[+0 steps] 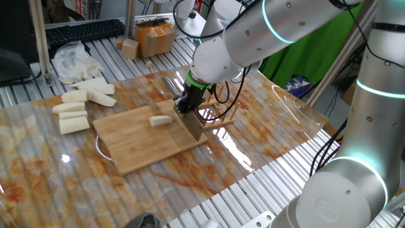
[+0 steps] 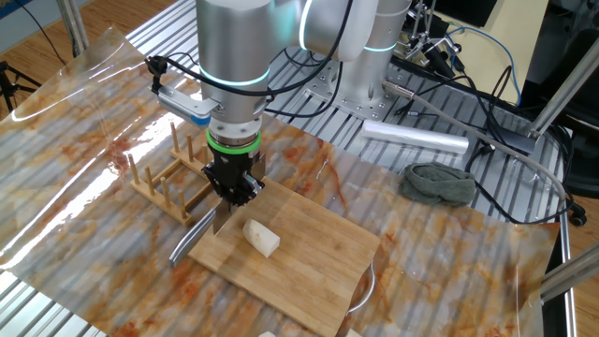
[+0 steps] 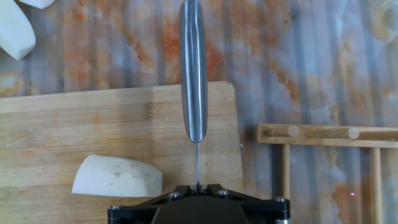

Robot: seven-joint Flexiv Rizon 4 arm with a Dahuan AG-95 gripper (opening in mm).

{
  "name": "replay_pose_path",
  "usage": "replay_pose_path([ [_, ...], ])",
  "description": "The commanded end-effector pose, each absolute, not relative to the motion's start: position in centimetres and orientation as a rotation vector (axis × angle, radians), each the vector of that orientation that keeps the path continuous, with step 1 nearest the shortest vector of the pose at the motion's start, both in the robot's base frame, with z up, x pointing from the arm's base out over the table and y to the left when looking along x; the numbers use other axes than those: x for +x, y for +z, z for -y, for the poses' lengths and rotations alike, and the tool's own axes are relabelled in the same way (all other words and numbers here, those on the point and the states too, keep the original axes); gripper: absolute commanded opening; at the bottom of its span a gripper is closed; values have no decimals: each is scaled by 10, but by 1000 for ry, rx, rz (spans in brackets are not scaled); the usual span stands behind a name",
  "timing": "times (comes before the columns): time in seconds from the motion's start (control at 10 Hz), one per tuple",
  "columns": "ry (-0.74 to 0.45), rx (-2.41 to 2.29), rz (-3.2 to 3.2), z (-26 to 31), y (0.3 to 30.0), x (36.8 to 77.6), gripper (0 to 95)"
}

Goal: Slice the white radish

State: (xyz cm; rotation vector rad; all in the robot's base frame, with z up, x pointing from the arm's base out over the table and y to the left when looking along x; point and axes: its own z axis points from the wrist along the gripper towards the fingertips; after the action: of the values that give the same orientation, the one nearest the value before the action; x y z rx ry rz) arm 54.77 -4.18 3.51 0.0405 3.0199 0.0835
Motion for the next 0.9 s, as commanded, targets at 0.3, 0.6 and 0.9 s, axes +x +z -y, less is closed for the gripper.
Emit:
replay_pose_path([
  [0.3,76,48,-3021,41,19,549,190],
  [0.6,75,54,-3024,41,19,549,190],
  [0.9,69,63,-3023,41,14,548,190],
])
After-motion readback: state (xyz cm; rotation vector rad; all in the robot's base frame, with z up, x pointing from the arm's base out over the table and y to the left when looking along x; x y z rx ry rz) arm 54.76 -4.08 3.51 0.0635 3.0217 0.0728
